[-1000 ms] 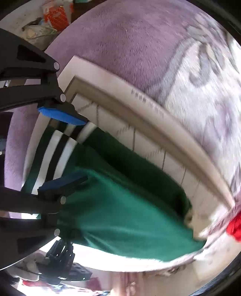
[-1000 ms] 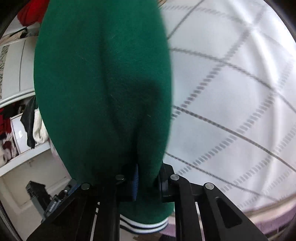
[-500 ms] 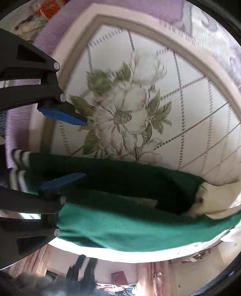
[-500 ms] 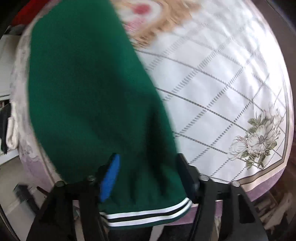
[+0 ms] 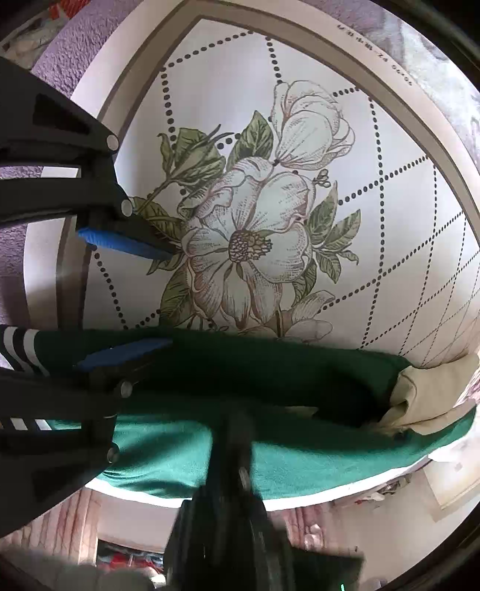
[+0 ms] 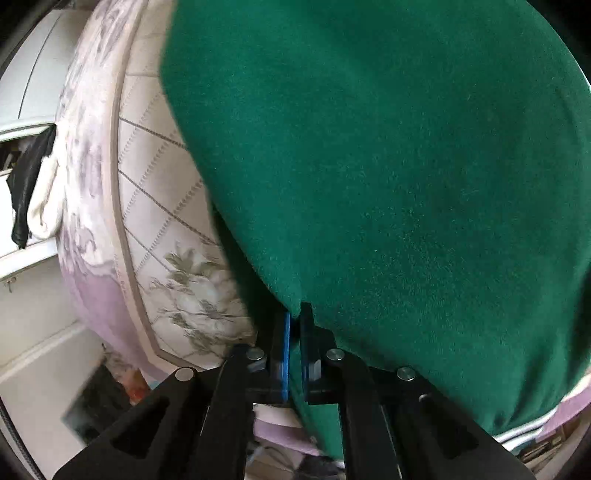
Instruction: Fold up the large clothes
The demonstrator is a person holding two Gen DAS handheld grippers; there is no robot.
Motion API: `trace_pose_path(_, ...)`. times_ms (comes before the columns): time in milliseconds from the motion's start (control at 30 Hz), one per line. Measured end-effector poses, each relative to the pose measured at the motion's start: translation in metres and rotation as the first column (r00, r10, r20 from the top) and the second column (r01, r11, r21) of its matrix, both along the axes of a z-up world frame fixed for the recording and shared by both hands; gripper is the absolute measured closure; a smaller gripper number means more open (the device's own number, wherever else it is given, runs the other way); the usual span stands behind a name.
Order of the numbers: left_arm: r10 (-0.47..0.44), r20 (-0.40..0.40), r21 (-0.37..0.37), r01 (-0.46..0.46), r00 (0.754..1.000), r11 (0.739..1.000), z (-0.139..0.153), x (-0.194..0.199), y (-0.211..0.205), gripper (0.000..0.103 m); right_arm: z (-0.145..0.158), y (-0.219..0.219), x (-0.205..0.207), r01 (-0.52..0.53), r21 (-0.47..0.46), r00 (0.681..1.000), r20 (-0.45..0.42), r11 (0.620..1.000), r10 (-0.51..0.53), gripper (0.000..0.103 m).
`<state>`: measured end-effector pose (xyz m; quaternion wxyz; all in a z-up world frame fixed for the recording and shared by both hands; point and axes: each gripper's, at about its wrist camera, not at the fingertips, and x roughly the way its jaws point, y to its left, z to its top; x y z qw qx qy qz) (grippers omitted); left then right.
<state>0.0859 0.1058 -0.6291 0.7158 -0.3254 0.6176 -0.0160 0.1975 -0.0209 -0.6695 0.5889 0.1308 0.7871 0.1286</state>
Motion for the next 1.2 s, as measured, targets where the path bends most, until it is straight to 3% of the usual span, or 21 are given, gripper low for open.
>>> trace_pose_path(33,0.006,0.004,-0.012,-0.006,1.0,1.0,-0.002,-0.005,0.001,0.065,0.014,0.045,0.0,-0.005,0.011,1.0,0.016,1.0,0.005,0.098)
trace_pose_path(167,0.027,0.011,-0.066,-0.026,1.0,0.997,-0.005,-0.011,0.025,0.065,0.04,0.058,-0.004,-0.011,0.072,1.0,0.024,0.997,0.009,0.098)
trace_pose_path(233,0.025,0.014,-0.08,-0.024,1.0,0.996,-0.004,-0.012,0.03,0.065,0.026,0.085,-0.004,-0.009,0.082,1.0,-0.007,0.997,0.009,0.098)
trace_pose_path(333,0.033,0.003,-0.123,-0.033,0.999,0.992,0.001,-0.018,0.047,0.065,-0.022,0.077,-0.001,0.054,0.14,0.987,-0.156,0.989,-0.032,0.093)
trace_pose_path(400,0.056,-0.041,-0.169,-0.062,0.998,0.984,0.005,-0.024,0.06,0.064,-0.023,0.057,0.001,0.12,0.21,0.977,-0.201,0.97,-0.078,0.091)
trace_pose_path(433,0.065,-0.046,-0.18,-0.073,0.997,0.981,0.009,-0.033,0.077,0.064,-0.019,0.065,-0.006,0.136,0.244,0.979,-0.185,0.96,-0.091,0.086)
trace_pose_path(500,0.091,-0.044,-0.163,-0.097,0.995,0.982,0.029,-0.042,0.095,0.064,0.01,0.039,-0.008,0.13,0.232,0.989,-0.101,0.964,-0.109,0.038)
trace_pose_path(533,0.088,-0.036,-0.152,-0.093,0.995,0.984,0.037,-0.044,0.097,0.064,0.019,0.029,-0.011,0.124,0.212,0.992,-0.065,0.969,-0.113,0.034)
trace_pose_path(567,0.082,-0.016,-0.13,-0.084,0.996,0.988,0.053,-0.046,0.1,0.064,0.03,0.022,-0.021,0.117,0.174,0.993,-0.019,0.978,-0.115,0.034)
trace_pose_path(633,0.057,0.006,-0.111,-0.056,0.998,0.992,0.073,-0.044,0.097,0.061,0.032,-0.001,-0.035,0.098,0.112,0.995,-0.022,0.989,-0.096,0.037)
trace_pose_path(700,0.02,0.012,-0.112,-0.018,1.0,0.994,0.076,-0.047,0.083,0.061,0.009,-0.013,-0.065,0.111,0.067,0.99,-0.092,0.992,-0.104,0.079)
trace_pose_path(733,-0.013,0.011,-0.103,0.014,1.0,0.995,0.078,-0.046,0.074,0.061,0.001,-0.018,-0.07,0.112,0.052,0.986,-0.128,0.992,-0.104,0.08)
trace_pose_path(800,-0.08,-0.022,-0.072,0.078,0.997,0.994,0.066,-0.042,0.044,0.06,-0.029,-0.013,-0.093,0.098,0.056,0.98,-0.181,0.994,-0.086,0.08)
trace_pose_path(867,-0.142,-0.084,-0.036,0.14,0.986,0.99,0.054,-0.042,0.031,0.06,-0.038,-0.008,-0.095,0.083,0.076,0.979,-0.192,0.994,-0.067,0.08)
trace_pose_path(933,-0.16,-0.117,-0.048,0.155,0.98,0.987,0.043,-0.042,0.025,0.06,-0.025,-0.017,-0.084,0.151,0.153,0.974,-0.19,0.977,-0.121,0.069)
trace_pose_path(1000,-0.184,-0.145,-0.052,0.178,0.972,0.983,0.036,-0.042,0.018,0.06,0.0,-0.048,-0.071,0.208,0.16,0.974,-0.12,0.965,-0.19,0.039)
trace_pose_path(1100,-0.241,-0.147,0.02,0.247,0.959,0.969,0.041,-0.037,0.006,0.06,0.022,-0.087,-0.06,0.238,0.084,0.971,-0.02,0.968,-0.237,0.037)
trace_pose_path(1133,-0.256,-0.129,0.07,0.266,0.958,0.961,0.046,-0.036,0.001,0.068,0.022,-0.1,-0.058,0.245,0.061,0.969,0.001,0.968,-0.246,0.037)
trace_pose_path(1200,-0.258,-0.093,0.09,0.267,0.961,0.96,0.056,-0.027,-0.006,0.1,0.017,-0.125,-0.058,0.278,0.012,0.961,0.006,0.96,-0.278,0.037)
